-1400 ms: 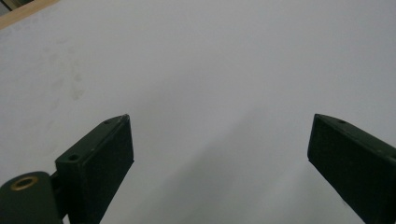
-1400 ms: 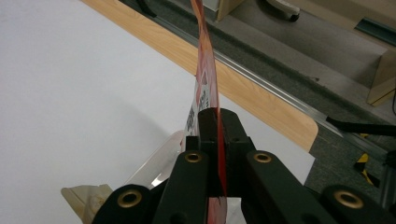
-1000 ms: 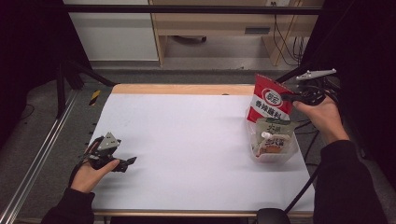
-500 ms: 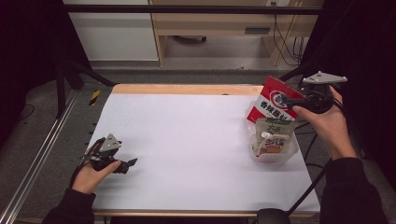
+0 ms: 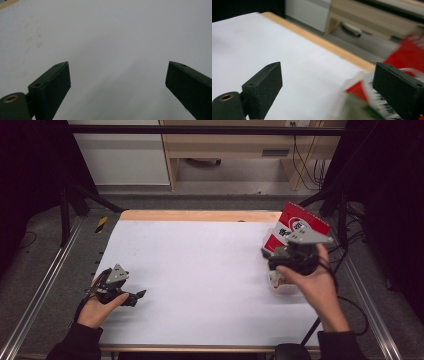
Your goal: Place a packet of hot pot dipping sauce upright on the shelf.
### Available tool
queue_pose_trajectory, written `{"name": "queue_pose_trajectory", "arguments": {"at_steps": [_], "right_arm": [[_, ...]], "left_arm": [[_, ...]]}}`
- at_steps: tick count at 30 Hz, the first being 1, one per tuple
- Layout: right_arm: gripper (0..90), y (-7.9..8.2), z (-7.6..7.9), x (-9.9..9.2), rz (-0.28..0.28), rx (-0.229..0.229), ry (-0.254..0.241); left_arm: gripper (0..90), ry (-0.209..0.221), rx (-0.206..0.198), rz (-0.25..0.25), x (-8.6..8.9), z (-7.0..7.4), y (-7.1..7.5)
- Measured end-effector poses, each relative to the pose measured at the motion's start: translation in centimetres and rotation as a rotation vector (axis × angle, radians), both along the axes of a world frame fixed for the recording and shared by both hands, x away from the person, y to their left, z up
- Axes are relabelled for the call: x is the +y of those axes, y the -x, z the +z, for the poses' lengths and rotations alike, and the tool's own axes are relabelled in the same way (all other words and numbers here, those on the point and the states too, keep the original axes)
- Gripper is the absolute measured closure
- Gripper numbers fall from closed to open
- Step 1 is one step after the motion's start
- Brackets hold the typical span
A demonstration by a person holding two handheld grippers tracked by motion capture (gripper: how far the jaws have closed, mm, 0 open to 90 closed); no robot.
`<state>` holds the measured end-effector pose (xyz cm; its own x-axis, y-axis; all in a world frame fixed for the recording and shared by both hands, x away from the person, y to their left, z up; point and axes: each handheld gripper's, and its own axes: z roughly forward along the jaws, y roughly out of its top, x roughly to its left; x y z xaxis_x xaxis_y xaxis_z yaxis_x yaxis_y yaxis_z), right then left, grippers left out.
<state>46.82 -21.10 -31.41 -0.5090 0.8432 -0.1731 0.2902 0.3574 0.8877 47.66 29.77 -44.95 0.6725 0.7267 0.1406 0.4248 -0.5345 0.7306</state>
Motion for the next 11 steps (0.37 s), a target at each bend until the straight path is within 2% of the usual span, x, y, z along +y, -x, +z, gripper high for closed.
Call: {"name": "queue_pose_trajectory", "arguments": {"at_steps": [2,3,5,6,7,8,9,10,11], "right_arm": [[8.4,0.8,-1.7,1.7,0.031,0.029,-0.015],[7.6,1.1,-3.8,3.3,0.06,0.072,0.006],[7.9,1.2,-5.6,4.4,0.087,0.1,0.01],[7.9,1.2,-5.6,4.4,0.087,0.1,0.01],[7.2,1.2,-7.6,5.5,0.102,0.133,-0.039],[7.2,1.2,-7.6,5.5,0.102,0.133,-0.039],[5.9,1.2,-9.0,6.3,0.125,0.153,-0.071],[5.9,1.2,-9.0,6.3,0.125,0.153,-0.071],[6.5,1.3,-10.3,7.2,0.136,0.145,-0.081]], "left_arm": [[5.7,-0.003,0.0,-0.002,0.0,0.0,0.1],[5.6,-0.006,-0.003,-0.001,0.0,0.0,0.2],[5.5,-0.009,-0.002,0.002,0.0,0.0,0.2],[5.5,-0.009,-0.002,0.002,0.0,0.0,0.2],[5.5,-0.006,-0.004,0.006,0.2,0.1,0.2],[5.4,-0.006,-0.004,0.006,0.2,0.1,0.2],[5.4,0.008,-0.008,0.016,0.3,0.1,0.1],[5.3,0.008,-0.008,0.016,0.3,0.1,0.1],[5.3,0.013,-0.009,0.021,0.4,0.1,0.1]]}}
